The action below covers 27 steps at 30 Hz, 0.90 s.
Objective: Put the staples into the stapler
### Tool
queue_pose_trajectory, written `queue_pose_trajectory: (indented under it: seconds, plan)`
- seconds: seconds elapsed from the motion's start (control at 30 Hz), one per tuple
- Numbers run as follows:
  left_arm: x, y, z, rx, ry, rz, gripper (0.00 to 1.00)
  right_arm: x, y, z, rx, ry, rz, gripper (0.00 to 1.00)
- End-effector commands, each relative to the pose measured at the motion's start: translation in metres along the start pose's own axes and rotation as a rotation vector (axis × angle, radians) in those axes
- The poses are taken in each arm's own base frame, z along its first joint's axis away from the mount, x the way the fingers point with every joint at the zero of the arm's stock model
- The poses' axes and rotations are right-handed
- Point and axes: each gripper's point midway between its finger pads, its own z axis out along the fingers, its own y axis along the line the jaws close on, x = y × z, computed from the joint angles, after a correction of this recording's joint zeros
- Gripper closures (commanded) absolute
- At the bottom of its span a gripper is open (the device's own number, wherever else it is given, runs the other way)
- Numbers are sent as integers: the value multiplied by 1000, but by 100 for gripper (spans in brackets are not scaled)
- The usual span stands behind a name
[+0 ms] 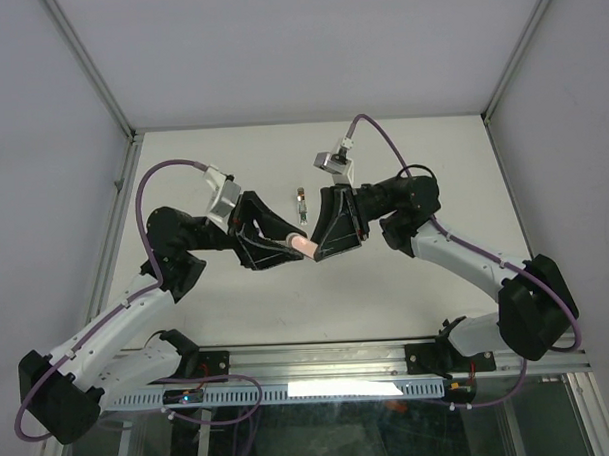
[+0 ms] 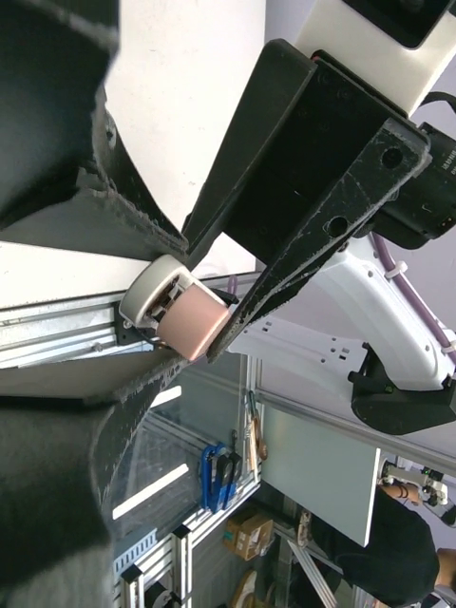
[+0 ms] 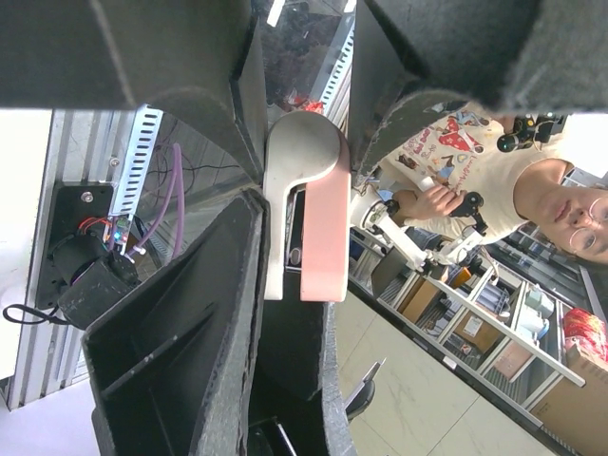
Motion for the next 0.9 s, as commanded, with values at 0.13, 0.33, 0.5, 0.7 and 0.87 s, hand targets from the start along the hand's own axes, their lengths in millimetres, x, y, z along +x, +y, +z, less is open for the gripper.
queue_pose_trajectory:
  seconds: [0.13, 0.33, 0.5, 0.7, 0.87]
  plan:
    - [-5, -12, 6, 69, -4, 25, 80, -18, 7, 3, -14, -70, -79, 100]
    - [-4, -12, 5, 55, -11, 8, 100, -19, -7, 0, 5, -98, -57, 95]
    - [7, -1, 4, -8, 6, -47, 100, -22, -20, -12, 40, -134, -63, 65]
    - [28, 38, 0, -209, 23, -164, 100, -20, -44, -30, 97, -182, -33, 39]
    - [37, 62, -2, -326, 15, -249, 100, -19, -62, -42, 124, -230, -9, 30]
